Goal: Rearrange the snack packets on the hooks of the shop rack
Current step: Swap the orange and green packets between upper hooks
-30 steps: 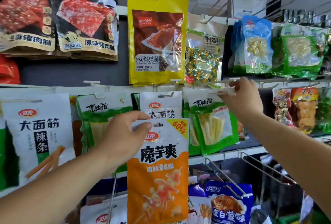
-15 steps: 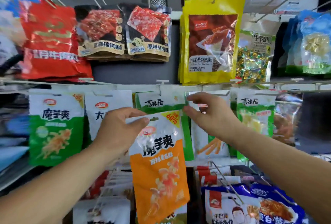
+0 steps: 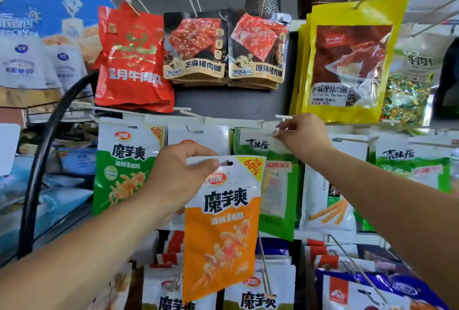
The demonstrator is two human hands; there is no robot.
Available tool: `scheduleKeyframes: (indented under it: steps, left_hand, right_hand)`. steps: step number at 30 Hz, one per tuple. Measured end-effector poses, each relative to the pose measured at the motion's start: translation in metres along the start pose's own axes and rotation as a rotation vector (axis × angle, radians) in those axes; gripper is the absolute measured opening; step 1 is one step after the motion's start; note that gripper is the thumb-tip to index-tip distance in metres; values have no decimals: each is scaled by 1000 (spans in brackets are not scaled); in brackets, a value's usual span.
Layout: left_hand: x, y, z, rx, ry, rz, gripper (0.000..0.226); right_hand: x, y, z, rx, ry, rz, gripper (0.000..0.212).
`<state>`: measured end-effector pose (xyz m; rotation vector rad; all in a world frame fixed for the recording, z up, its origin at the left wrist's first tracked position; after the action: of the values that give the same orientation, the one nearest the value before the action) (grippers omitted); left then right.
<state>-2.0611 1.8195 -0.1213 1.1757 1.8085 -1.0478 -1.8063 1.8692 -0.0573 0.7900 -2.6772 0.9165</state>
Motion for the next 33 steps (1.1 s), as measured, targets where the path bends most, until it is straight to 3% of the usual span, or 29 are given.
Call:
scheduleKeyframes:
  steps: [2, 4, 15, 20, 25, 30, 33]
  left_hand:
    - [0, 1, 0, 4, -3, 1, 5]
    - [1, 3, 2, 14, 0, -12, 5]
    - [-8, 10, 7, 64, 27, -45, 1]
    - [-26, 27, 15, 57, 103, -43, 3]
    - [-41, 64, 28, 109, 126, -83, 5]
    - [-51, 107, 40, 181, 137, -103, 1]
    - [-63, 135, 39, 182, 163, -65, 2]
  right_hand:
    - [5, -2, 2, 97, -52, 85, 23]
    - [7, -5, 6, 107, -107, 128, 17]
    - [26, -44, 49, -183, -391, -57, 8]
    - [36, -76, 53, -153, -426, -74, 8]
    - [-4, -89, 80, 139, -150, -84, 38]
    - [-59, -146, 98, 133, -52, 1, 11]
    - [-93, -183, 106, 44, 68, -43, 12]
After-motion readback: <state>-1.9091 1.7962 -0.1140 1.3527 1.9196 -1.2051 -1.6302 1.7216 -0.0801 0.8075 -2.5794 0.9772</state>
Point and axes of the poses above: each hand's wrist, its own z-axis away from the middle knuckle, its own y-axis out of the palm, x = y × z, the point moved 2 cm from there along -z, towards the middle knuckle, and after that the axes turned 14 degrees about -y, right-handed, at the moved point
